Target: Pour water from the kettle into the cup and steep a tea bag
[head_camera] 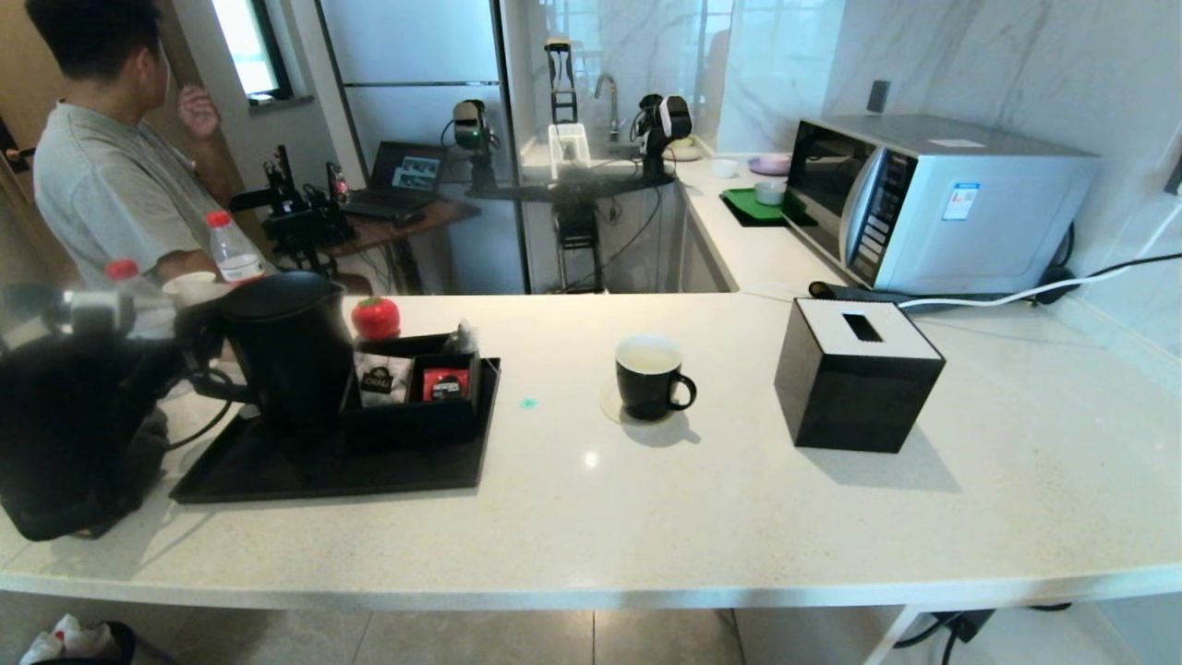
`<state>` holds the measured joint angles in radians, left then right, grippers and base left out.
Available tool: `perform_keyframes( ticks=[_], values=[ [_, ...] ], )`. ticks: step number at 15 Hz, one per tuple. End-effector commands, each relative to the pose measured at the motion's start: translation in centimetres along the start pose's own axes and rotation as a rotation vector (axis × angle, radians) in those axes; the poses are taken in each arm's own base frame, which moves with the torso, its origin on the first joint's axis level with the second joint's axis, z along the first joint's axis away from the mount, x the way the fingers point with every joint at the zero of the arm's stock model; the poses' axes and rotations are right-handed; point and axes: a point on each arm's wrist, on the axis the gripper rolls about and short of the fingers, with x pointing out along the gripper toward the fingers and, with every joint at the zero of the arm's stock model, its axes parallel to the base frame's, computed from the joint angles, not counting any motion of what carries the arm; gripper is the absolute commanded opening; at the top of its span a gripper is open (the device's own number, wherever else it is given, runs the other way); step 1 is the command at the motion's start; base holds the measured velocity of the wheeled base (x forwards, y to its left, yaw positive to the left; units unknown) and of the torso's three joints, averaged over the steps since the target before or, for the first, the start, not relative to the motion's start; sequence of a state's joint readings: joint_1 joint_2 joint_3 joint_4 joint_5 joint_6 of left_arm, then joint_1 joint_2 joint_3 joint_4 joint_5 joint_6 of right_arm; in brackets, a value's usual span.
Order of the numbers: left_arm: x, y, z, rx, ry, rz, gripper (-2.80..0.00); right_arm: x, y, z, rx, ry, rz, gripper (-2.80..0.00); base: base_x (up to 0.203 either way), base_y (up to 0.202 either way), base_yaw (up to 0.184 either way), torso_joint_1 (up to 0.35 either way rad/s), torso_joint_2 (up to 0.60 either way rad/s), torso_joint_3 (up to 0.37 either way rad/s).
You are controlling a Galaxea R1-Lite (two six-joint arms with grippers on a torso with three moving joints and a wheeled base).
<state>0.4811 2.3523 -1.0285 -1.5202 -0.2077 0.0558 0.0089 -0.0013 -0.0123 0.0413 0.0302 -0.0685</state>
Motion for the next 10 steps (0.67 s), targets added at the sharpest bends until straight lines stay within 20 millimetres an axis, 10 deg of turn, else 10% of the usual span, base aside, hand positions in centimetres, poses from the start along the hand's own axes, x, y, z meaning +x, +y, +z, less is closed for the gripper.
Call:
perform_keyframes(
  ticks=[1, 10],
  values=[
    [0.04, 0.06, 0.54, 0.030, -0.052, 0.003, 0.00, 0.01, 0.00, 0.00, 0.000, 0.001, 0.001, -2.80, 0.000, 0.000, 0.000, 0.000, 0.00, 0.000],
    [0.02, 0.04, 0.14, 0.095, -0.048, -0.053, 0.00, 0.01, 0.00, 0.00, 0.000, 0.001, 0.001, -2.80, 0.000, 0.000, 0.000, 0.000, 0.00, 0.000]
  ],
)
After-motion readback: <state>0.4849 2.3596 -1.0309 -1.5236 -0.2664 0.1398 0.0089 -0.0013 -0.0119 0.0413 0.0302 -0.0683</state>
